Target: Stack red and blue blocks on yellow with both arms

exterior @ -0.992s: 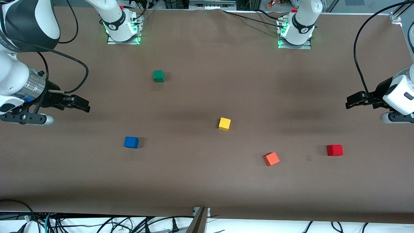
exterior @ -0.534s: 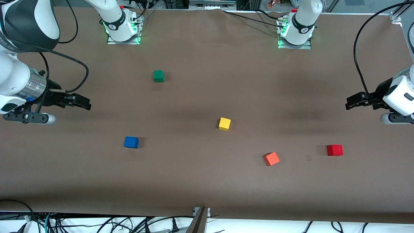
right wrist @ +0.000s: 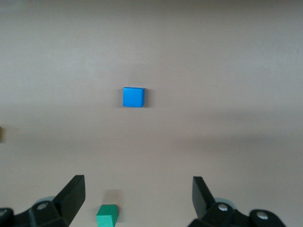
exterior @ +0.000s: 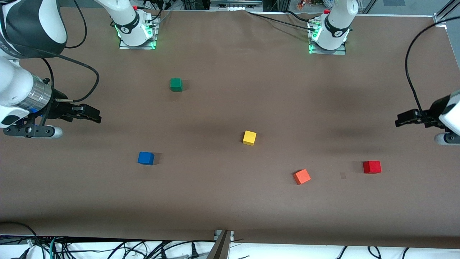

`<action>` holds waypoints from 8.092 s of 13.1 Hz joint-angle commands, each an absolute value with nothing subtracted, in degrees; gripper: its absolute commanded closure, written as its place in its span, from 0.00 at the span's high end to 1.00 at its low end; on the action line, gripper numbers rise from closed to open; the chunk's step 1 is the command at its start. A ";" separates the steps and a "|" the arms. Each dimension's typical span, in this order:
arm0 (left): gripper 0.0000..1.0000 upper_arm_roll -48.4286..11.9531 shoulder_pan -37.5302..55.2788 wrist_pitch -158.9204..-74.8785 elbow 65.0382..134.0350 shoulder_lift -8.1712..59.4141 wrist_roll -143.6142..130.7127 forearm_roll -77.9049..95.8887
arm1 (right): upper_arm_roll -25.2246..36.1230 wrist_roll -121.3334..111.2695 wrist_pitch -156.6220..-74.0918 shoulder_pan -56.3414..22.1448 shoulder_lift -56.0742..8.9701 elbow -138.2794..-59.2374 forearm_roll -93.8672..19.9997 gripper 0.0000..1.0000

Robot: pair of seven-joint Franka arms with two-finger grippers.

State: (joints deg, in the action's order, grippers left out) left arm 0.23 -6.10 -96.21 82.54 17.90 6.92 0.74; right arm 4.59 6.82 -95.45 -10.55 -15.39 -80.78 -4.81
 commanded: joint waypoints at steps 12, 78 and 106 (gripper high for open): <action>1.00 0.17 -7.56 -136.66 99.41 34.89 14.50 -1.05 | 3.96 5.71 -110.28 -12.12 -35.66 -81.39 -11.14 1.00; 1.00 -1.32 21.74 -105.82 72.42 31.92 -18.72 -1.84 | 2.82 35.56 -96.04 -29.34 -43.07 -57.22 -8.70 0.21; 1.00 -2.02 -3.07 -95.01 89.82 7.56 -7.82 0.79 | 0.53 58.80 -125.07 -46.50 -53.61 -57.30 -2.11 0.99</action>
State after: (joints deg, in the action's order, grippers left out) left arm -1.72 -2.11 -94.40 85.67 10.65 -9.75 -0.83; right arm 0.63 58.55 -124.94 -46.90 -53.32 -58.22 -2.91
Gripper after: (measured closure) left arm 0.000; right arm 0.189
